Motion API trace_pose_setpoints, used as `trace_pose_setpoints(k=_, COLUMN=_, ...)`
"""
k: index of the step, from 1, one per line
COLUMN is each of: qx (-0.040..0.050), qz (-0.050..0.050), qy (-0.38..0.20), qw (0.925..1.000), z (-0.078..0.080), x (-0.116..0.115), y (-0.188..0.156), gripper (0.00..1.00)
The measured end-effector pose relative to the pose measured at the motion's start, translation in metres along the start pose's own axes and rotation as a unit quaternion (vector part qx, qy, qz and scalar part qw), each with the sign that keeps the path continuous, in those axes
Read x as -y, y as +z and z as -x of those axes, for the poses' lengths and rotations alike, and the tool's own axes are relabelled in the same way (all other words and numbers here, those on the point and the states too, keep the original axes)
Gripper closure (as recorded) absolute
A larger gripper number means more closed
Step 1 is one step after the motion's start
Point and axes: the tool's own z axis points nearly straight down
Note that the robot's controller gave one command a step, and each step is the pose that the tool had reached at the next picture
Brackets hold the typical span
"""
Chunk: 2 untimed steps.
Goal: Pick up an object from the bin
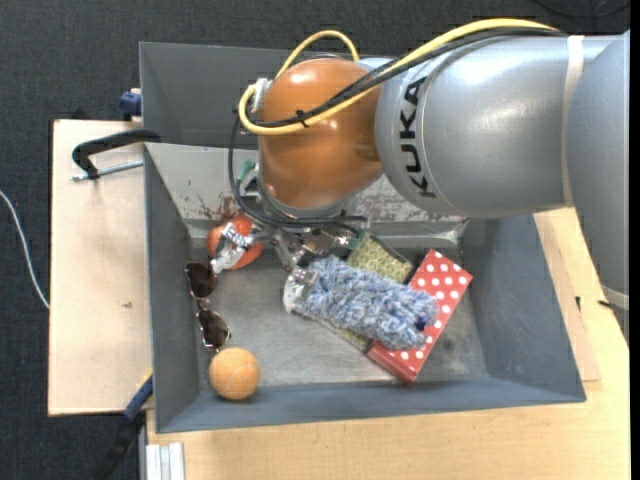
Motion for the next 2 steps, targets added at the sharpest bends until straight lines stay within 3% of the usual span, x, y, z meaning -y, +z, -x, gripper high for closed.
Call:
trace_pose_setpoints(k=1, qx=0.0007, qz=0.000, qy=-0.027, qw=0.9996, z=-0.010, x=0.003, y=0.001, gripper=0.00)
trace_pose_setpoints(k=2, qx=0.0016, qz=-0.003, qy=-0.110, qw=0.9940, z=-0.039, x=0.039, y=0.047, gripper=0.00)
